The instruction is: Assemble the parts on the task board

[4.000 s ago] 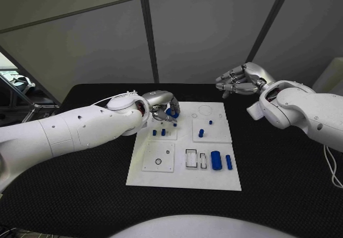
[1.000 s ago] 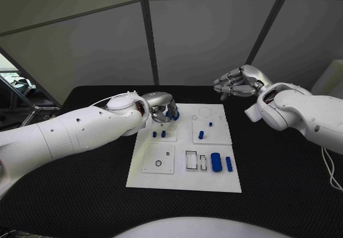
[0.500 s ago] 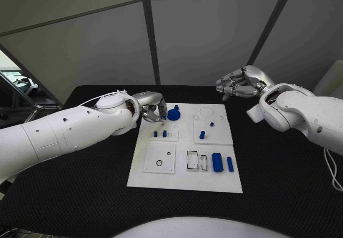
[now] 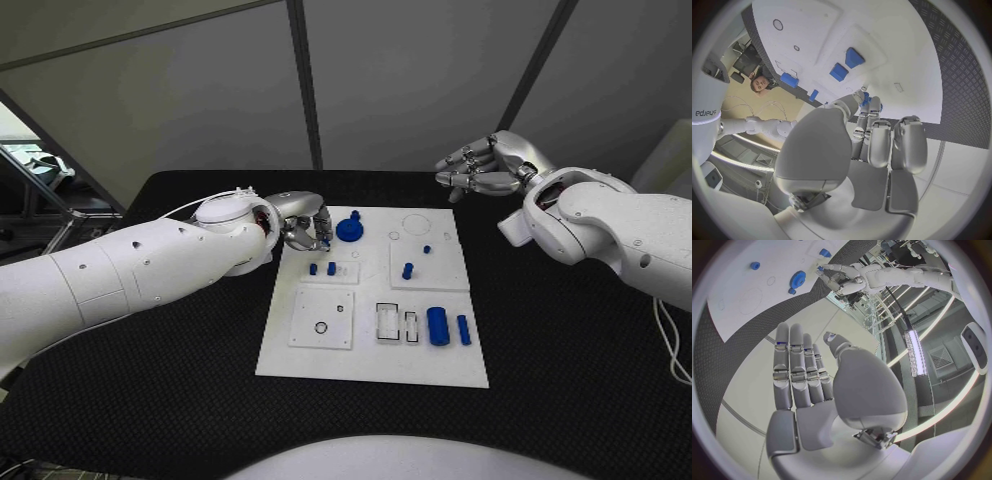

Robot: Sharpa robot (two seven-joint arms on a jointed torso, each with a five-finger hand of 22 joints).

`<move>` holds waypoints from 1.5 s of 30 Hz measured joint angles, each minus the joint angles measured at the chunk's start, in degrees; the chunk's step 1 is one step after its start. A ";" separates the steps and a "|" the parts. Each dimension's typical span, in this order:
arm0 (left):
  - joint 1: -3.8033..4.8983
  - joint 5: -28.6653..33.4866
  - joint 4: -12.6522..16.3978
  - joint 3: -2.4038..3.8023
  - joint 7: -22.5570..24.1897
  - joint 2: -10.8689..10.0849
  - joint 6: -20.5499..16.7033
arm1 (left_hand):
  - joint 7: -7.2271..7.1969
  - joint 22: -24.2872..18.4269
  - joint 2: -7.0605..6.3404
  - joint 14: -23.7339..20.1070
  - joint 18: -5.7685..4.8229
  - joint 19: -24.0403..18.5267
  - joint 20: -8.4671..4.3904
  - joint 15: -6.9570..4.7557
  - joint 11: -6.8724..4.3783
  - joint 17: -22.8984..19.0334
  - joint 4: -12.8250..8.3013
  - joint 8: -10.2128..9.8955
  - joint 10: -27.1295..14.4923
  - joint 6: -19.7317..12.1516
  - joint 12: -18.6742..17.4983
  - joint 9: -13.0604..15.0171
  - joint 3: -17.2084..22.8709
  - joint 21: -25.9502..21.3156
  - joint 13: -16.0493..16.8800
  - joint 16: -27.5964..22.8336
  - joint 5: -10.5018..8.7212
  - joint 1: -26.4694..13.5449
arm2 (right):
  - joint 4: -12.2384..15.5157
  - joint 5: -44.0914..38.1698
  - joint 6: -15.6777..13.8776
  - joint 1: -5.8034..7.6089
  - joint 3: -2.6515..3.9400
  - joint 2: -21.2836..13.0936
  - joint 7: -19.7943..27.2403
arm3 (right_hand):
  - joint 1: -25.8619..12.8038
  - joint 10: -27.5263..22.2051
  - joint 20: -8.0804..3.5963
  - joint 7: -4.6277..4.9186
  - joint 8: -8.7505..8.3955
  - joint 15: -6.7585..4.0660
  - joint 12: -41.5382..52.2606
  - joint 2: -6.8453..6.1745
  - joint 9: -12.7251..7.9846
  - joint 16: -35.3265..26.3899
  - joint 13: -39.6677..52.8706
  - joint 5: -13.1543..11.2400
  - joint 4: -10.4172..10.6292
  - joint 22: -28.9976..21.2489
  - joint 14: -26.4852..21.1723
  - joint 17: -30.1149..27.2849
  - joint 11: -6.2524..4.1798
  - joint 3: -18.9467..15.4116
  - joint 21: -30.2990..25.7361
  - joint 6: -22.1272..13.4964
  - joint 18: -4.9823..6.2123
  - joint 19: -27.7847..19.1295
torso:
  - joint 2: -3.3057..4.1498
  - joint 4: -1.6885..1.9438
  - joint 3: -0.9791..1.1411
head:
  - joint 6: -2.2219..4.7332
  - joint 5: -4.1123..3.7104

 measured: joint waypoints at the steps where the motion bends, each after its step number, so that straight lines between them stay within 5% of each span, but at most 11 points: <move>1: -0.03 0.01 -0.09 -0.03 -0.02 0.02 0.05 | 0.00 0.00 0.00 0.00 0.00 0.00 0.00 0.00 0.00 0.00 0.00 0.00 0.00 0.00 0.00 0.00 0.00 0.00 0.00 0.00 0.00 0.00 | 0.00 0.00 0.00 0.00 0.00 0.00 0.00 | 0.00 0.00 0.00 0.00 0.00 0.00 0.00 0.00 0.00 0.00 0.00 0.00 0.00 0.00 0.00 0.00 0.00 0.00 0.00 0.00 0.00 0.00 | 0.00 0.00 0.01 | -0.03 0.00; 45: -0.14 0.12 -1.12 -0.84 -0.36 1.49 1.50 | 0.00 0.00 -1.31 0.00 -0.01 0.00 0.00 0.00 0.20 -0.43 0.65 -0.94 0.20 0.00 -0.99 -0.19 -1.02 -0.01 0.04 0.23 0.00 -2.35 | -0.01 -0.01 0.01 -0.02 0.00 0.23 -0.05 | 0.00 0.21 0.00 0.00 0.00 0.00 0.00 0.00 0.00 0.00 -0.04 0.00 0.00 -0.05 0.00 -0.05 0.21 0.00 0.00 0.00 0.00 0.00 | -0.02 0.04 0.03 | -0.53 -0.21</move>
